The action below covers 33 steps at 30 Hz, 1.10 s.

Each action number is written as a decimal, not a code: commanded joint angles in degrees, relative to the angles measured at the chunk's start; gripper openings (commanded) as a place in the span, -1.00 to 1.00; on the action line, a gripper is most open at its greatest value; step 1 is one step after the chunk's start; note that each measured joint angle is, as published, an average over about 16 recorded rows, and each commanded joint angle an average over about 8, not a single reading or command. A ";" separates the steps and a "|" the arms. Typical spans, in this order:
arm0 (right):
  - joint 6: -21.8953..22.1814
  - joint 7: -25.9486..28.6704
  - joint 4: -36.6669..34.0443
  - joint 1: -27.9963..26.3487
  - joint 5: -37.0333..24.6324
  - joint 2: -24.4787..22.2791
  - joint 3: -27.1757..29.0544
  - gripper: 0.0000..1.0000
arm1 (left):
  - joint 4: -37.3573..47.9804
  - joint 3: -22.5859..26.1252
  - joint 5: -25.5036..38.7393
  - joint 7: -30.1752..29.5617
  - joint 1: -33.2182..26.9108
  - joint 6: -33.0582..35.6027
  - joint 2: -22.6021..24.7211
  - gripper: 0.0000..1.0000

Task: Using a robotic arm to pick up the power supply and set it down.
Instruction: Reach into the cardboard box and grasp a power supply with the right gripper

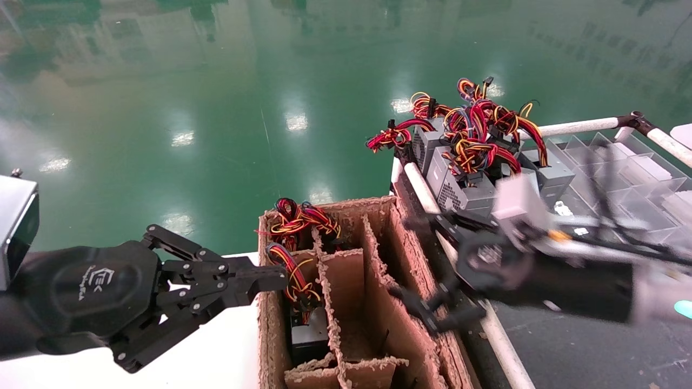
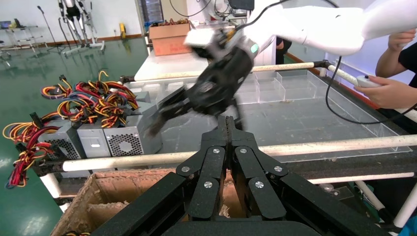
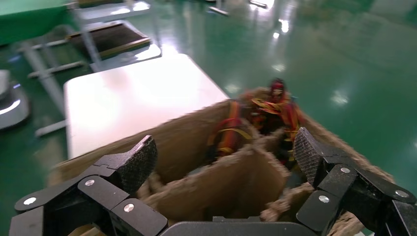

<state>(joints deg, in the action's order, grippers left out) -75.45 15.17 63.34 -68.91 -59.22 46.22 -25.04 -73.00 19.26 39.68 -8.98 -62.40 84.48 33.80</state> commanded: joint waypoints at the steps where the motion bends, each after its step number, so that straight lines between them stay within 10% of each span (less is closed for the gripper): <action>1: 2.05 0.93 -1.93 -1.17 -2.52 2.43 -1.44 1.00 | 0.00 0.00 0.00 0.00 0.00 0.00 0.00 0.60; 3: 2.89 1.61 -5.46 -2.54 -4.30 5.66 -3.03 1.00 | 0.00 0.01 0.00 0.00 0.00 0.00 0.00 1.00; 17: 5.69 -4.19 -26.86 -9.39 -12.07 23.14 -9.73 1.00 | 0.00 0.02 -0.02 0.01 -0.01 -0.01 -0.01 1.00; 26: 8.43 -10.05 -34.08 -11.19 -12.33 29.03 -9.76 -0.97 | 0.00 0.03 -0.02 0.02 -0.01 -0.01 -0.01 1.00; 33: 9.06 -12.21 -38.15 -12.32 -11.55 31.06 -10.61 -1.00 | 0.00 0.04 -0.03 0.02 -0.01 -0.02 -0.02 1.00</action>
<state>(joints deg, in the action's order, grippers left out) -66.53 3.02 25.50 -81.13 -70.44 77.00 -35.63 -73.00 19.30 39.65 -8.96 -62.41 84.47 33.79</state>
